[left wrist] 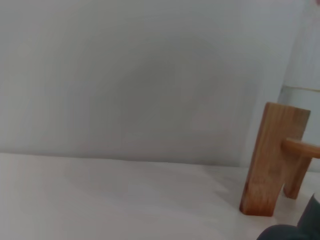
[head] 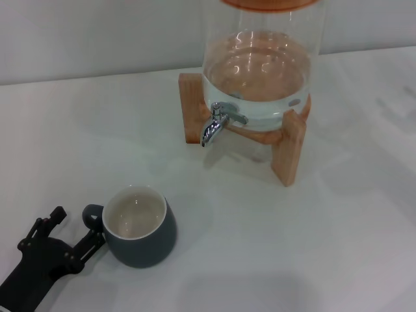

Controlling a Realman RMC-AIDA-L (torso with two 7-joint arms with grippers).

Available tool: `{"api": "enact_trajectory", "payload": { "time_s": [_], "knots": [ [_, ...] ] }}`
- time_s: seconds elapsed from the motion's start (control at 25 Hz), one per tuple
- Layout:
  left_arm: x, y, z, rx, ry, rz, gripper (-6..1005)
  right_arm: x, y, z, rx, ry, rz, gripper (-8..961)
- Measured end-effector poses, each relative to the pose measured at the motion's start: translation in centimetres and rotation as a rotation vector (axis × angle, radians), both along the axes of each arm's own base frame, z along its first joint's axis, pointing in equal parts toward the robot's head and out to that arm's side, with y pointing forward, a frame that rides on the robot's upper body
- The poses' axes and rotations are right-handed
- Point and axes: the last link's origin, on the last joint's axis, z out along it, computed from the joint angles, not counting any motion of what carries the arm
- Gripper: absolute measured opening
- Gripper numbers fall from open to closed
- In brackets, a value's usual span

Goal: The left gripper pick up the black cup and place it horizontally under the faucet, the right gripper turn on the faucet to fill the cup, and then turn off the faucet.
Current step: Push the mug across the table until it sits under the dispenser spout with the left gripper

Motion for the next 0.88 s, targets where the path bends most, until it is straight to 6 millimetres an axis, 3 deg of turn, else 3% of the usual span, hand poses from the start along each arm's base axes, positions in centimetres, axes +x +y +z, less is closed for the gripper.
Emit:
{"api": "enact_trajectory", "payload": {
  "time_s": [0.88],
  "knots": [
    [0.05,0.82,0.74,0.022,-0.001,-0.014,893,0.09,-0.25,-0.11,0.004,0.007,-0.001,810]
  ]
}}
